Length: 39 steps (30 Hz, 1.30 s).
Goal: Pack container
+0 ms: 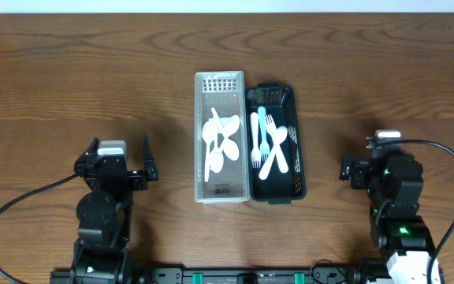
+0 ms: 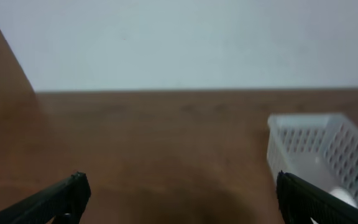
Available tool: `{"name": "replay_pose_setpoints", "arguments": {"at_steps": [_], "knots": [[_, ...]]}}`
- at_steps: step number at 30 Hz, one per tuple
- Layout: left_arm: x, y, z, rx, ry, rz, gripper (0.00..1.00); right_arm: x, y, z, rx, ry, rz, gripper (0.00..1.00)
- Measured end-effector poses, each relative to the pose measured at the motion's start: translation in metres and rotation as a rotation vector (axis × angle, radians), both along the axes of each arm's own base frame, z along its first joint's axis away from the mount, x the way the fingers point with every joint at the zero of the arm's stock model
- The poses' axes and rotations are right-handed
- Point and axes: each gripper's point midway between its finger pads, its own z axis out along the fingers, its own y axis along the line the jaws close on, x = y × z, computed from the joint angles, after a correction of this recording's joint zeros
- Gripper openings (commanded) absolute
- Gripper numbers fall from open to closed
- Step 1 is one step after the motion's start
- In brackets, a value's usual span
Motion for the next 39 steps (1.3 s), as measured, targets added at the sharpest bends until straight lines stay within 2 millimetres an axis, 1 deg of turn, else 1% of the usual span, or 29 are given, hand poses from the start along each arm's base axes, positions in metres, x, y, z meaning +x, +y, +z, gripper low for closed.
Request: {"name": "replay_pose_setpoints", "arguments": {"at_steps": [4, 9, 12, 15, 19, 21, 25, 29, 30, 31, 33, 34, 36, 39], "knots": [[-0.007, 0.001, -0.028, 0.014, 0.118, 0.003, 0.98, -0.015, 0.000, -0.021, 0.002, 0.108, 0.000, 0.99], [-0.023, 0.003, -0.068, 0.035, 0.294, 0.003, 0.98, -0.036, 0.001, -0.040, 0.004, 0.218, 0.001, 0.99], [-0.036, 0.005, -0.090, 0.047, 0.399, 0.002, 0.98, -0.048, 0.001, -0.045, 0.005, 0.253, 0.001, 0.99], [-0.049, 0.006, -0.107, 0.057, 0.483, 0.003, 0.98, -0.058, 0.003, -0.040, 0.004, 0.247, 0.007, 0.99], [-0.063, 0.008, -0.123, 0.068, 0.573, 0.002, 0.98, -0.066, 0.012, -0.022, 0.001, 0.166, 0.049, 0.99], [-0.070, 0.009, -0.130, 0.072, 0.611, 0.002, 0.98, -0.070, 0.016, -0.009, 0.000, 0.098, 0.070, 0.99], [-0.076, 0.009, -0.137, 0.077, 0.650, 0.003, 0.98, -0.077, 0.020, 0.016, 0.002, -0.040, 0.090, 0.99], [-0.079, 0.010, -0.139, 0.078, 0.663, 0.002, 0.98, -0.072, 0.021, 0.062, 0.007, -0.271, 0.094, 0.99], [-0.079, 0.010, -0.139, 0.078, 0.664, 0.002, 0.98, -0.068, 0.021, 0.078, 0.004, -0.350, 0.096, 0.99], [-0.079, 0.010, -0.139, 0.078, 0.664, 0.002, 0.98, -0.064, 0.021, 0.098, -0.002, -0.445, 0.100, 0.99], [-0.079, 0.010, -0.139, 0.078, 0.663, 0.002, 0.98, -0.058, 0.023, 0.120, -0.017, -0.568, 0.109, 0.99], [-0.079, 0.010, -0.139, 0.078, 0.664, 0.002, 0.98, -0.055, 0.023, 0.127, -0.023, -0.611, 0.112, 0.99], [-0.079, 0.010, -0.139, 0.078, 0.664, 0.003, 0.98, -0.049, 0.025, 0.125, -0.035, -0.663, 0.122, 0.99], [-0.079, 0.010, -0.139, 0.078, 0.664, 0.003, 0.98, -0.039, 0.028, 0.101, -0.041, -0.666, 0.137, 0.99]]}}
